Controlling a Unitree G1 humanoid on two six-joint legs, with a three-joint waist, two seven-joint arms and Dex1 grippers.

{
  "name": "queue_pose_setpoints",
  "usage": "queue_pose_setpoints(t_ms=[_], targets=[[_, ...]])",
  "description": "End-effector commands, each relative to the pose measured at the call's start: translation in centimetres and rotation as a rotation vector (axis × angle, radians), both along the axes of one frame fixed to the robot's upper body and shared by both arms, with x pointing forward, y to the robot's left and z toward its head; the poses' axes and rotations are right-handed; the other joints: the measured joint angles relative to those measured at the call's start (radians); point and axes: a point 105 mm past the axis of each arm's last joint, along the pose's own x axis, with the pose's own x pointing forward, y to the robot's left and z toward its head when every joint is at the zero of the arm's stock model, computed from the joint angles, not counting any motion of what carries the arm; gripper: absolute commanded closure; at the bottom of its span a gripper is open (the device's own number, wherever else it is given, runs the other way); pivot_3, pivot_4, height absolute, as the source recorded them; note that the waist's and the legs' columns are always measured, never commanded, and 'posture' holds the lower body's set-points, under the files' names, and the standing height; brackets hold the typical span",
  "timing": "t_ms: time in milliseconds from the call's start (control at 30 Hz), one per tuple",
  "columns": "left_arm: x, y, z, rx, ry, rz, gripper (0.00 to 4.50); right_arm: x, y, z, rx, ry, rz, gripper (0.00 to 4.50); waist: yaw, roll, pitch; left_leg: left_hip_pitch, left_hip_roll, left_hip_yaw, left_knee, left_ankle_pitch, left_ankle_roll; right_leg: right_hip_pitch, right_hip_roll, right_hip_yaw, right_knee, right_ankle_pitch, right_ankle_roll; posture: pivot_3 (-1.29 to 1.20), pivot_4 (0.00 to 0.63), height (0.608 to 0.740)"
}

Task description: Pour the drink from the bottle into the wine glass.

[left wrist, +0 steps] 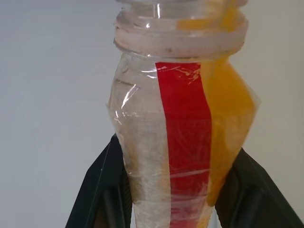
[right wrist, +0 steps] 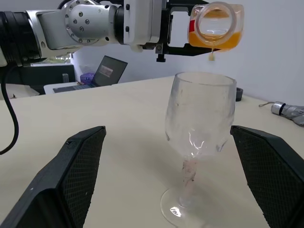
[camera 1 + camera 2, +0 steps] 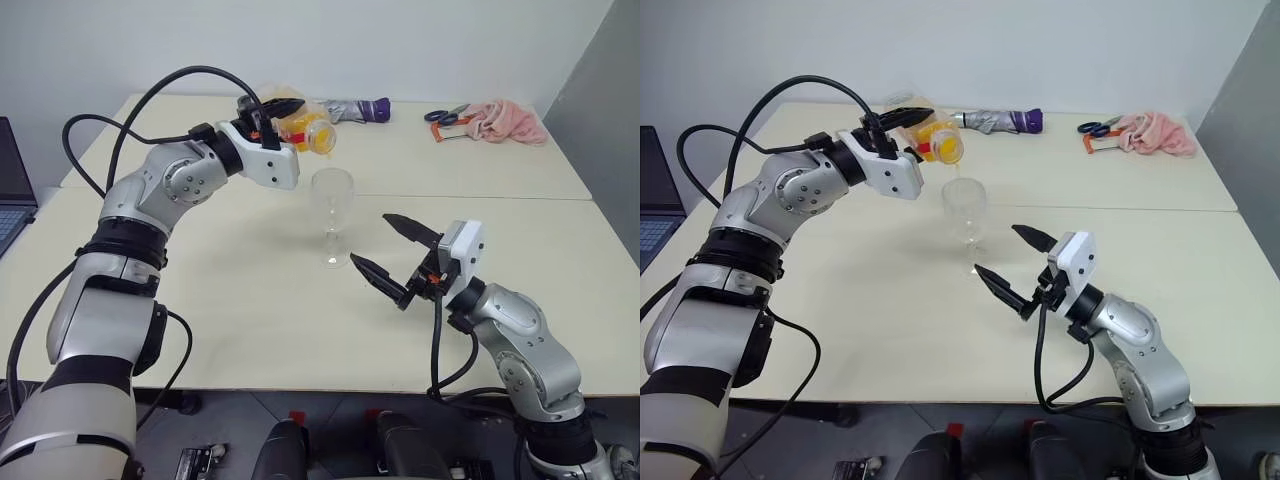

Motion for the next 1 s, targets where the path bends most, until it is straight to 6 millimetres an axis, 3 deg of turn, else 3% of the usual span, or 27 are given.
queue_pose_setpoints(t_ms=[33,1000], targets=[[-0.53,-0.15,2.52,0.001,-0.089,-0.016,2.74,-0.65,0.36,0.9,0.005,-0.054,0.012,0.0,0.0,0.0,0.0,0.0,0.0,0.0,0.0,0.0,0.0,0.0,0.0,0.0,0.0,0.0,0.0,0.0,0.15,0.74],[-0.28,0.26,3.05,0.047,-0.146,0.006,2.74,-0.47,0.35,0.84,0.03,-0.077,-0.04,0.0,0.0,0.0,0.0,0.0,0.0,0.0,0.0,0.0,0.0,0.0,0.0,0.0,0.0,0.0,0.0,0.0,0.15,0.74]])
